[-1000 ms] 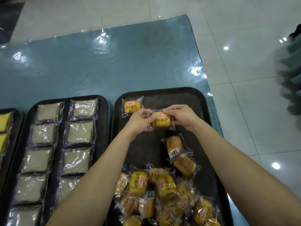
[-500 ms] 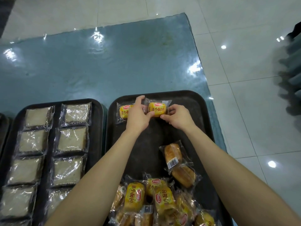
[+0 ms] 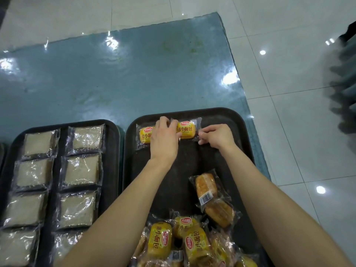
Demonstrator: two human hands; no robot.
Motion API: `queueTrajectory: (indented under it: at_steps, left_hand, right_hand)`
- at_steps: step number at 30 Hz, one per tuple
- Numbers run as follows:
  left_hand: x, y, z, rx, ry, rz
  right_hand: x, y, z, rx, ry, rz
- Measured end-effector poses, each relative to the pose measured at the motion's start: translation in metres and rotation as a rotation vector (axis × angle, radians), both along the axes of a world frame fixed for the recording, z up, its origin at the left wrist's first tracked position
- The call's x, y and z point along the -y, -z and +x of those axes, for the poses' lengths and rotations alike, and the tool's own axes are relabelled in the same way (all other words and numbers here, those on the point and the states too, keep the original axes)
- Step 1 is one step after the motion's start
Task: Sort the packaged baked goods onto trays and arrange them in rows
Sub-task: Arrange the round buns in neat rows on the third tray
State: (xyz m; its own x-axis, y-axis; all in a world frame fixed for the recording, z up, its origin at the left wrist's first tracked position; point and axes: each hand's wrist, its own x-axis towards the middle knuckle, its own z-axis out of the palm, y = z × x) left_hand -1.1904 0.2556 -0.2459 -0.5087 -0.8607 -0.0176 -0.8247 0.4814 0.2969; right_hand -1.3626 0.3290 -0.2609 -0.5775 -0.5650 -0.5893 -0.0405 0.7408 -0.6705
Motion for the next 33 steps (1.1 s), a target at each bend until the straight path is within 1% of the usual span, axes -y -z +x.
queueTrajectory:
  at_steps: [2,4,5,9,11,14,16,17,19,20,22,24,25,26,28,29,30,31,32,33]
  left_hand:
    - [-0.011,0.003,0.002,0.03,0.132,-0.119]
    - [-0.025,0.009,0.004,0.043,0.268,-0.144]
    - [-0.031,0.012,0.006,0.064,0.303,-0.134]
    - [-0.048,0.019,0.005,0.203,0.299,-0.041]
    - [-0.049,0.021,0.004,0.226,0.301,-0.027]
    - [-0.044,0.024,0.004,0.223,0.3,0.008]
    - [-0.04,0.024,0.005,0.228,0.313,0.014]
    - [-0.039,0.024,0.006,0.242,0.324,0.012]
    - [-0.036,0.021,0.008,0.277,0.348,-0.015]
    - [-0.036,0.019,0.009,0.263,0.35,-0.03]
    - [-0.04,0.007,0.011,0.146,0.296,-0.05]
    - [-0.049,-0.008,0.015,-0.05,0.129,-0.007]
    - [-0.053,-0.019,0.015,-0.138,0.018,0.118]
    - [-0.057,-0.031,0.014,-0.211,-0.102,0.353]
    - [-0.061,-0.051,0.011,-0.354,-0.298,0.966]
    - [-0.063,-0.058,0.011,-0.409,-0.33,1.184]
    - [-0.064,-0.061,0.012,-0.469,-0.333,1.315]
    - [-0.065,-0.063,0.014,-0.54,-0.336,1.374]
    - [-0.067,-0.063,0.016,-0.61,-0.35,1.376]
    - [-0.067,-0.061,0.017,-0.669,-0.372,1.348]
  right_hand:
    - [0.003,-0.001,0.001,-0.077,-0.036,0.036]
    - [0.007,-0.004,0.003,-0.169,-0.084,0.067]
    - [0.006,-0.006,0.004,-0.212,-0.102,0.074]
    - [-0.015,-0.017,0.002,-0.417,-0.188,0.077]
    - [-0.038,-0.03,0.002,-0.443,-0.269,0.122]
    - [-0.077,-0.051,0.007,-0.365,-0.407,0.318]
    - [-0.095,-0.058,0.018,-0.237,-0.451,0.427]
    - [-0.101,-0.058,0.026,-0.163,-0.457,0.447]
    - [-0.108,-0.057,0.039,-0.037,-0.408,0.415]
    - [-0.112,-0.056,0.043,0.004,-0.353,0.371]
    - [-0.119,-0.058,0.044,0.041,-0.224,0.255]
    - [-0.126,-0.064,0.045,-0.013,-0.136,0.102]
    - [-0.129,-0.067,0.045,-0.101,-0.129,0.011]
    - [-0.131,-0.07,0.045,-0.222,-0.149,-0.079]
    - [-0.134,-0.073,0.046,-0.475,-0.277,-0.23]
    - [-0.133,-0.072,0.046,-0.573,-0.374,-0.296]
    - [-0.133,-0.071,0.045,-0.653,-0.483,-0.362]
    - [-0.133,-0.069,0.044,-0.715,-0.583,-0.414]
    - [-0.135,-0.068,0.042,-0.75,-0.65,-0.45]
    - [-0.137,-0.067,0.041,-0.762,-0.667,-0.47]
